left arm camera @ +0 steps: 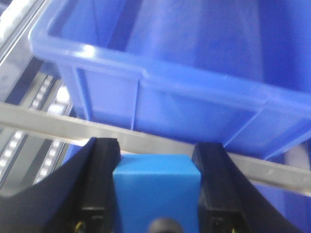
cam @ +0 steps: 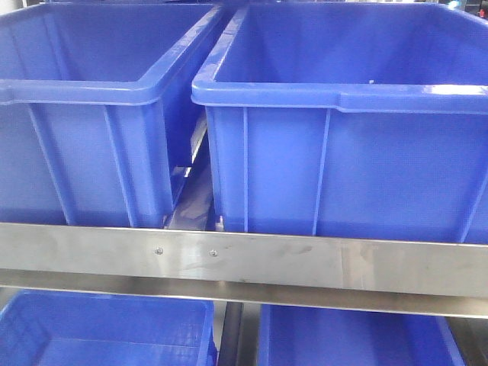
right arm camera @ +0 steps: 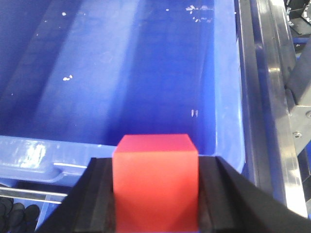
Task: Sort and place red and blue blocks on shelf
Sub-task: 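Lower the blue cube in the left gripper into the upper bin, then open the left gripper to drop the blue cube into the bin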
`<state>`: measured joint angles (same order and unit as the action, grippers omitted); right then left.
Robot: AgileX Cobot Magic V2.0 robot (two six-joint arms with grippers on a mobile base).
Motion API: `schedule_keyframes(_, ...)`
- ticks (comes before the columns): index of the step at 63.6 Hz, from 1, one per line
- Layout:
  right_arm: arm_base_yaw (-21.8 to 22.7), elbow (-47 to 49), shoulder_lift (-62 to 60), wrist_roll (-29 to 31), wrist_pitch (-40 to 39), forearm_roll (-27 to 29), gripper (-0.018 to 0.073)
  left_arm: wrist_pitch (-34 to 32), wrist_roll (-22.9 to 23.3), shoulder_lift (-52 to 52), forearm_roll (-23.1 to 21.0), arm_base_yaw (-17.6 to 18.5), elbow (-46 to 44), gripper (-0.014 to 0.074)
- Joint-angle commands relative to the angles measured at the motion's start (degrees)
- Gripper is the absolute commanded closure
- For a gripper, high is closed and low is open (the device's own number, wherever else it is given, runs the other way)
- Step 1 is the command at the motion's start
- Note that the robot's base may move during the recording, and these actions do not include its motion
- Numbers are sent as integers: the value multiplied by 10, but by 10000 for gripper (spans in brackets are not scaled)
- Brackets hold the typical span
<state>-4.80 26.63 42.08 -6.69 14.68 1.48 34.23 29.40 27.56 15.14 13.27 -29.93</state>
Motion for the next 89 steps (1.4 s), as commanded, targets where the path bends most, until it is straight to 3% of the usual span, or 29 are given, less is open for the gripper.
schedule_keyframes(1,2,24,-4,4,-52,-5,502,-73,2,8,5,-1,-16,472)
schedule_keyframes(19,2,64,4,4,-57,-5,502,-95,2,70,-10,-1,-42,472)
schedule_keyframes(69,2,175,182,4,-100,-9,502,-249,2,357,-7,-1,-201,472)
schedule_keyframes(89,2,222,242,4,-105,-15,502,-259,-1,450,-3,-1,-255,472)
